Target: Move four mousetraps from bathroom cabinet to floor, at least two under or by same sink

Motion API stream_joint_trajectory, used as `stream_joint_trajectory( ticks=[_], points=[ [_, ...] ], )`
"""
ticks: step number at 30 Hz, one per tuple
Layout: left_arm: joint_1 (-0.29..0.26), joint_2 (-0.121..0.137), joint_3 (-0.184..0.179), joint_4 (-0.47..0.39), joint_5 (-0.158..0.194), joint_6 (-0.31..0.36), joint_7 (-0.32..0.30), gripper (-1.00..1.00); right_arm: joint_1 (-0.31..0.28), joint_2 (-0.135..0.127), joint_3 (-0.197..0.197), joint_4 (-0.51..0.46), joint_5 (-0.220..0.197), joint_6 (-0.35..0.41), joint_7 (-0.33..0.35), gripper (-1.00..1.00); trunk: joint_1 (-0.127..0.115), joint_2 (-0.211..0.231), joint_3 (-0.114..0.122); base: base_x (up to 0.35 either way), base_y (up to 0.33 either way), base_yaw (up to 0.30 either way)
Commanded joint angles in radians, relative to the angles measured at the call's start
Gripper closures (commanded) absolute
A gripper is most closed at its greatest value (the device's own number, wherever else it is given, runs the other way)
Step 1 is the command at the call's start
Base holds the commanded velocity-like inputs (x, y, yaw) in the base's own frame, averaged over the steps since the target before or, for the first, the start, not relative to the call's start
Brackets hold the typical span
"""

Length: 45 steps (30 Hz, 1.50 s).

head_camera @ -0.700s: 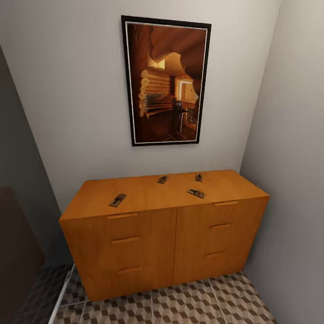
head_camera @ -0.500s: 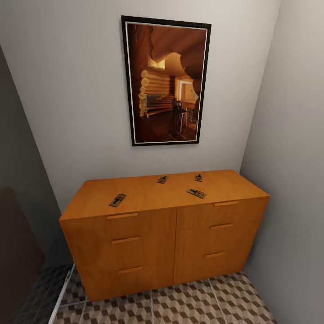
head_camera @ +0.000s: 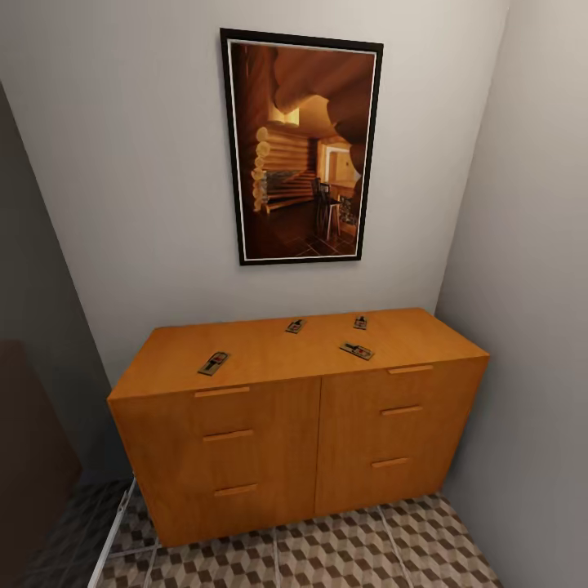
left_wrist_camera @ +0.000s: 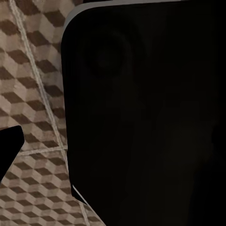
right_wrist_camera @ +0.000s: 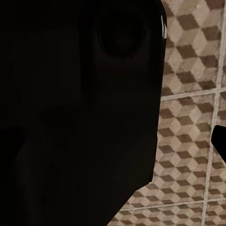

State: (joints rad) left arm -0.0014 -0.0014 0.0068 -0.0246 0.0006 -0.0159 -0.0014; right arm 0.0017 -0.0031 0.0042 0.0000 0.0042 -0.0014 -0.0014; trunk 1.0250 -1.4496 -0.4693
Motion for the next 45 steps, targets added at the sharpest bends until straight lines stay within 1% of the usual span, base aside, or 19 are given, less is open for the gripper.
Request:
stream_joint_trajectory(
  ticks=[1,16,36,45],
  points=[
    [0.0,0.0,0.001,0.0,0.0,-0.002,0.0,-1.0,0.0,0.0,0.0,0.0,0.0,0.0,0.0,-1.0,0.0,0.0,-0.001,0.0,0.0,0.0],
    [0.0,0.0,0.001,-0.001,0.0,-0.004,0.0,-1.0,0.0,0.0,0.0,0.0,0.0,-0.001,0.0,-1.0,0.0,0.0,-0.001,0.018,0.0,0.0],
    [0.0,0.0,0.001,-0.001,0.0,-0.004,0.0,-1.0,0.0,0.004,-0.001,0.0,-0.001,-0.002,-0.001,-1.0,0.0,0.0,-0.001,0.263,0.0,0.0],
    [0.0,0.0,0.002,-0.001,0.001,-0.004,0.0,-1.0,0.0,0.004,-0.001,0.0,0.0,-0.001,-0.001,-1.0,0.0,0.0,-0.001,0.081,0.0,0.0]
  ],
)
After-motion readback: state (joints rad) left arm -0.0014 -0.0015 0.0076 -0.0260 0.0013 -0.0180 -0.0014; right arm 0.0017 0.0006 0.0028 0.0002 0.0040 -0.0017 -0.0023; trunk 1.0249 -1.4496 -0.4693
